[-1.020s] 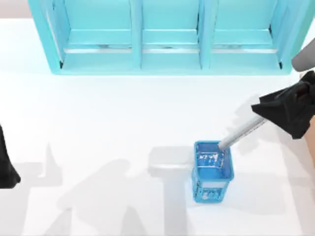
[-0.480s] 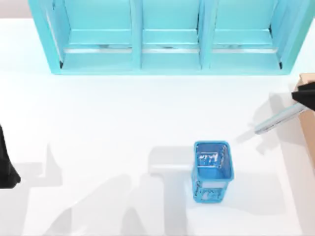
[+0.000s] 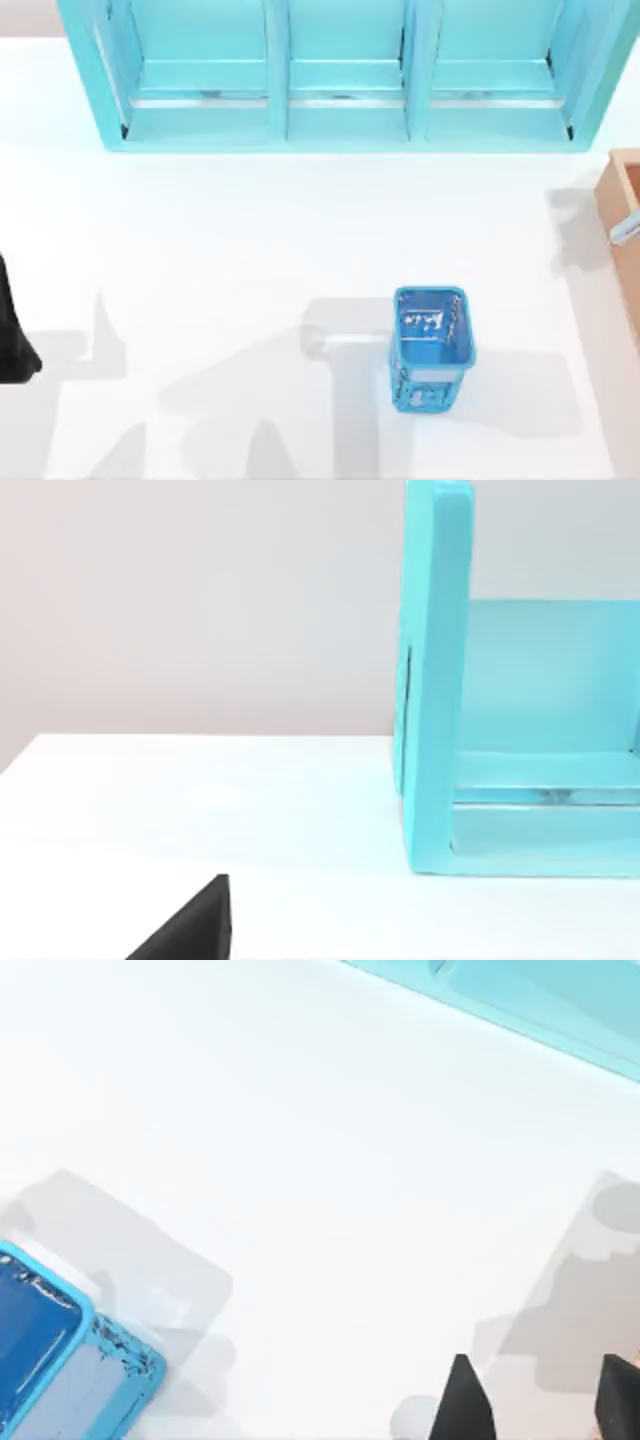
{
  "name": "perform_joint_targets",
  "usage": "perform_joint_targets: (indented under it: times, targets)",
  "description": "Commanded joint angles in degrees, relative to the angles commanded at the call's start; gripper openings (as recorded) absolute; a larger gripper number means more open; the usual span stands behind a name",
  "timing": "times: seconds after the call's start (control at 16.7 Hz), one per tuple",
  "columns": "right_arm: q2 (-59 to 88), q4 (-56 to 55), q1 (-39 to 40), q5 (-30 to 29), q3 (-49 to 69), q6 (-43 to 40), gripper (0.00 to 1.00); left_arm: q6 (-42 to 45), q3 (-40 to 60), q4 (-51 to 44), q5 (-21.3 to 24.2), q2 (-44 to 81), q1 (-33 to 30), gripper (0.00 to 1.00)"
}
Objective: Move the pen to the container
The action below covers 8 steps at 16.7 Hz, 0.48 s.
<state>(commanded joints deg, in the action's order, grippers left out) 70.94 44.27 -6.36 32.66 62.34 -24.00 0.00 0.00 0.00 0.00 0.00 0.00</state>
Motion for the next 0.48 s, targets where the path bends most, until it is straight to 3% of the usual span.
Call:
perform_joint_targets:
  times: [0.3, 0.48]
  targets:
    - [5.0, 17.4, -8.7, -13.6, 13.9, -2.5, 0.0, 0.0, 0.0, 0.0, 0.0, 0.0, 0.0, 1.0]
    - [6.4, 21.4, -11.1, -17.5, 17.7, -3.5, 0.0, 0.0, 0.0, 0.0, 0.0, 0.0, 0.0, 1.0]
